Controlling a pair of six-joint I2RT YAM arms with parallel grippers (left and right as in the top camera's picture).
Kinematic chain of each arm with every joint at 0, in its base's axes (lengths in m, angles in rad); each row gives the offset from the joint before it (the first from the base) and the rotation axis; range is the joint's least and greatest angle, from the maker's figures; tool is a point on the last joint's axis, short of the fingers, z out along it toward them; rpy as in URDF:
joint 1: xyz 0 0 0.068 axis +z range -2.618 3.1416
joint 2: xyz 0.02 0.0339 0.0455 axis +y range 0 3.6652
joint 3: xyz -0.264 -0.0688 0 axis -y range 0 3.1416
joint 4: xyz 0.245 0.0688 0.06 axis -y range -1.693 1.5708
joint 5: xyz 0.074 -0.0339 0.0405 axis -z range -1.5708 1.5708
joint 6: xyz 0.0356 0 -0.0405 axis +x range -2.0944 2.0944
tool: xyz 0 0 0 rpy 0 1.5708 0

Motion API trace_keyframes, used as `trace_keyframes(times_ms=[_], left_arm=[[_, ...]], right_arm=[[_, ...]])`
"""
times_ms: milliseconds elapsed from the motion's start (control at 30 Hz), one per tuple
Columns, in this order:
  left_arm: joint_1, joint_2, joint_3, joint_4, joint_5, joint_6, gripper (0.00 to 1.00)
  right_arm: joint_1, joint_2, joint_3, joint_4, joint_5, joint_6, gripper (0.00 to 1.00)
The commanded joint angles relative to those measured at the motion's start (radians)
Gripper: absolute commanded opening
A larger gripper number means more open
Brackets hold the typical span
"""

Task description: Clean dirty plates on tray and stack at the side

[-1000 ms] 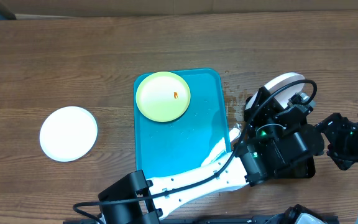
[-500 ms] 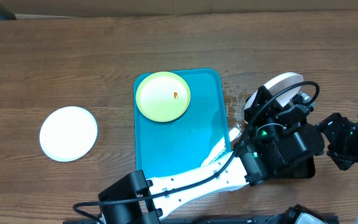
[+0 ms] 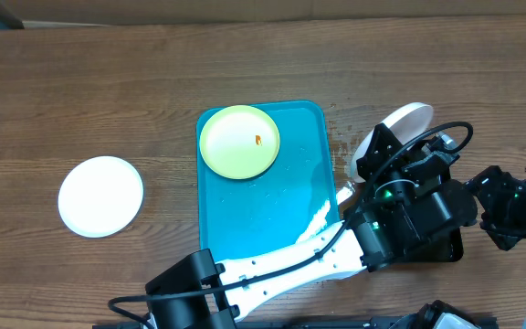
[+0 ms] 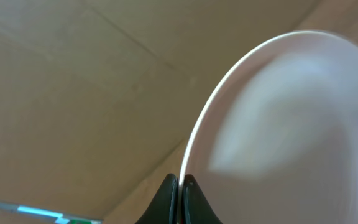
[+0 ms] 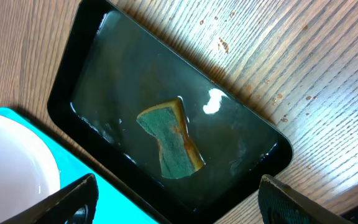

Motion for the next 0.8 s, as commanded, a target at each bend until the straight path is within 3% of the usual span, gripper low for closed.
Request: trace_keyframes(times_ms=[0,67,133,367,567,767], left_arm=[[-0.007,-0.003,0.016,-0.01,-0.034,-0.04,0.04],[-0.009,-0.003,0.016,-0.011,-0.076,-0.025,0.04],[-0.005,-0.011,0.016,-0.008,-0.139,-0.142,0.04],[0.01,-0.14,0.016,-0.144,-0.055,-0.328,0.04],[0.122,-0.303,0.016,-0.585,0.183,-0.748,0.04],[0.391,-0.476,0.016,-1.058,0.39,-1.122,0.04]], right_arm=[[-0.006,-0.007,0.019,-0.003,0.002,-0.022,0.84],[-0.006,-0.007,0.019,-0.003,0.002,-0.023,0.84],[-0.006,-0.007,0.019,-0.006,0.003,-0.023,0.84],[-0.006,-0.007,0.019,-0.005,0.002,-0.023,0.84],[-0.006,-0.007,0.019,-0.001,0.002,-0.023,0.84],[-0.006,-0.007,0.019,0.005,0.002,-0.023,0.84]])
